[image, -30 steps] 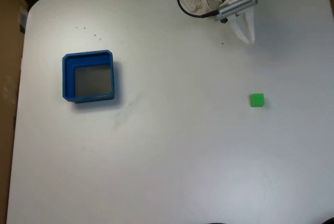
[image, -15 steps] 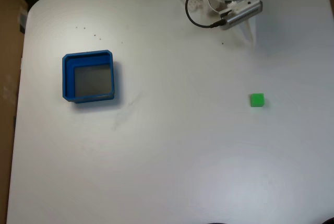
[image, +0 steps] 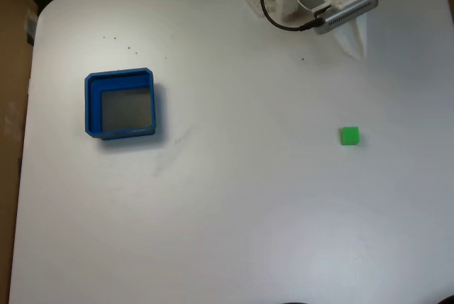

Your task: Pick up green cube and drop it in the blue box

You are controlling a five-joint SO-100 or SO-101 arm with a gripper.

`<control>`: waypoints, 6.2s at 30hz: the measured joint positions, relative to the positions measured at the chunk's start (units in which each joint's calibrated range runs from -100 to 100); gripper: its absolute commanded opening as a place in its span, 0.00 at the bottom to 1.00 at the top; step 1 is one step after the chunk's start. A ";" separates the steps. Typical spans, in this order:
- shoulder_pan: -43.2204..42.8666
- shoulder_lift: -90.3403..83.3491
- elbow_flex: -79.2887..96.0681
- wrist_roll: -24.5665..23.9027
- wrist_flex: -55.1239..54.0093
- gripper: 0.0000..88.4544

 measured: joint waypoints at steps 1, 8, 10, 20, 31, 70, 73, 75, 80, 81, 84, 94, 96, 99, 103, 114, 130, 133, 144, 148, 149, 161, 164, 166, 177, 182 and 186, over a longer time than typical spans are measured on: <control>0.00 1.66 -1.61 0.00 0.00 0.01; 0.00 9.90 -7.79 0.00 0.00 0.01; 0.00 11.07 -8.42 0.00 0.00 0.02; 0.00 13.15 -8.77 -0.73 0.00 0.28; 0.00 21.89 -16.92 -2.59 0.00 0.30; 0.00 62.34 -57.92 -9.96 23.94 0.30; 0.00 66.83 -62.40 -9.96 23.94 0.30; 0.00 69.66 -64.28 -9.96 23.94 0.30; 0.00 74.16 -67.50 -9.96 24.10 0.30; 0.00 74.74 -67.86 -9.96 24.10 0.30; 0.64 76.32 -68.13 -9.96 24.10 0.30; 2.70 78.40 -68.13 -10.06 24.10 0.30; 2.70 78.40 -68.13 -10.06 24.10 0.30; 2.70 79.15 -68.22 -10.06 24.02 0.30; 2.70 81.56 -70.37 -10.06 23.94 0.30; 2.70 86.14 -76.28 -10.06 23.85 0.30; 2.70 86.14 -76.28 -10.06 23.85 0.30; 2.70 86.14 -76.28 -10.06 23.85 0.30; 2.70 86.14 -76.28 -9.96 23.85 0.25; 2.70 86.14 -76.28 -9.96 23.85 0.17; 2.70 86.14 -76.28 -9.96 23.85 0.15; 2.70 86.14 -76.28 -9.96 24.02 0.02; 2.70 86.14 -76.28 -9.96 24.02 0.02; 2.70 86.14 -76.28 -9.96 24.02 0.02; 2.70 81.48 -76.28 -9.18 29.14 0.02; 3.06 74.41 -76.28 -5.18 32.85 0.02; 4.98 70.66 -76.28 -2.20 36.40 0.02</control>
